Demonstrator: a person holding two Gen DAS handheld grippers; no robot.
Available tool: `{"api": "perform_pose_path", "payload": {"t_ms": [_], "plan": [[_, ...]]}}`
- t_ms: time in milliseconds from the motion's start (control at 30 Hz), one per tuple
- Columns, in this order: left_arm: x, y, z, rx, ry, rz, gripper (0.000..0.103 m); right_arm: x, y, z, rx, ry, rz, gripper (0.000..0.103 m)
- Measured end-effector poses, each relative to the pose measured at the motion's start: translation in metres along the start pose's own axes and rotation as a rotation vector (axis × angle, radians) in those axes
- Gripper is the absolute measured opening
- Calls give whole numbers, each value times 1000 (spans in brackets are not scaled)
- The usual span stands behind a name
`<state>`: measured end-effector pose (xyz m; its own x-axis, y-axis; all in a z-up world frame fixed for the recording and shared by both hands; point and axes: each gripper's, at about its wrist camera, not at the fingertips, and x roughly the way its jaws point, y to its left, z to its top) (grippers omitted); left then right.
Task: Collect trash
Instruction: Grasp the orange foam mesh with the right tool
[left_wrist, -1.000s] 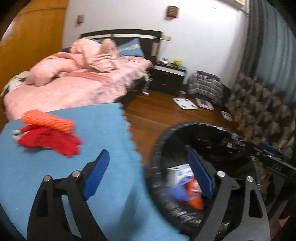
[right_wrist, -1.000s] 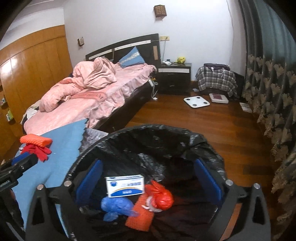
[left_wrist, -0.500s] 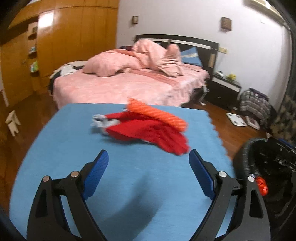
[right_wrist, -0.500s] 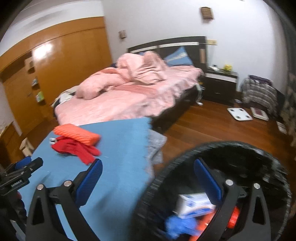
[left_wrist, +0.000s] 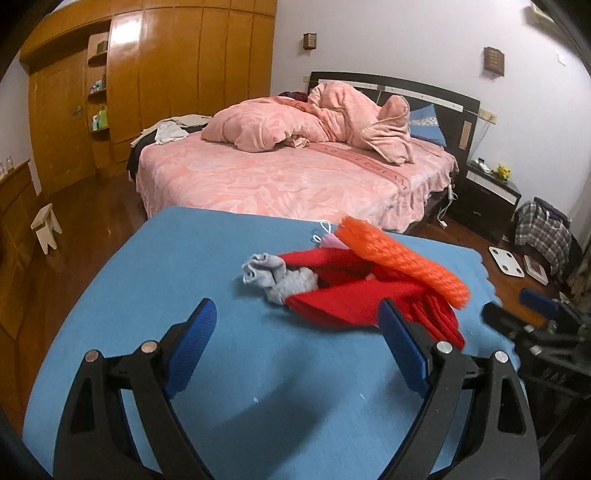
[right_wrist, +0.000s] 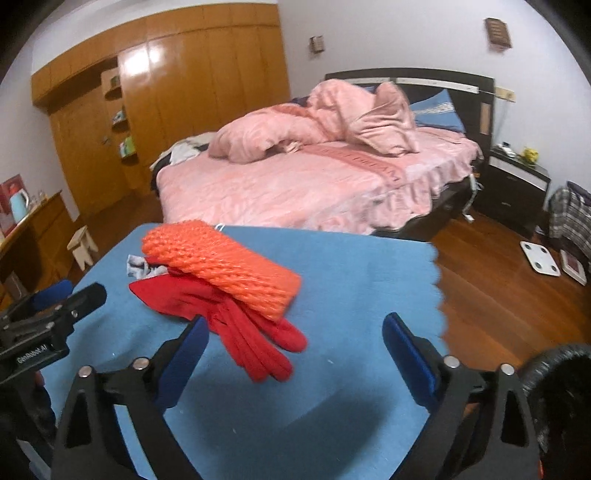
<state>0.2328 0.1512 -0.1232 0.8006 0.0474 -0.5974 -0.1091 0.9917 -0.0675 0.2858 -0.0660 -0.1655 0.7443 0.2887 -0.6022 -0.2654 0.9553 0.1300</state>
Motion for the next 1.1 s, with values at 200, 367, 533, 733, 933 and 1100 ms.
{"api": "perform_pose_path", "payload": {"t_ms": [200,367,533,733,933,1100], "plan": [[16,9,5,-26,-2,19,86,33,9,7,-36,32,39,75],[23,14,5,-33,-1,31,86,43,15,10,-52,40,83,56],[28,15,1,-36,11,35,86,46,20,8,-67,55,149,28],[25,16,-1,-30,6,36,86,27,21,3,-52,26,185,17],[15,12,2,-26,-12,28,86,-3,16,3,-18,-19,184,16],[7,12,-2,-39,-12,18,86,-22,11,-11,-26,5,174,16]]}}
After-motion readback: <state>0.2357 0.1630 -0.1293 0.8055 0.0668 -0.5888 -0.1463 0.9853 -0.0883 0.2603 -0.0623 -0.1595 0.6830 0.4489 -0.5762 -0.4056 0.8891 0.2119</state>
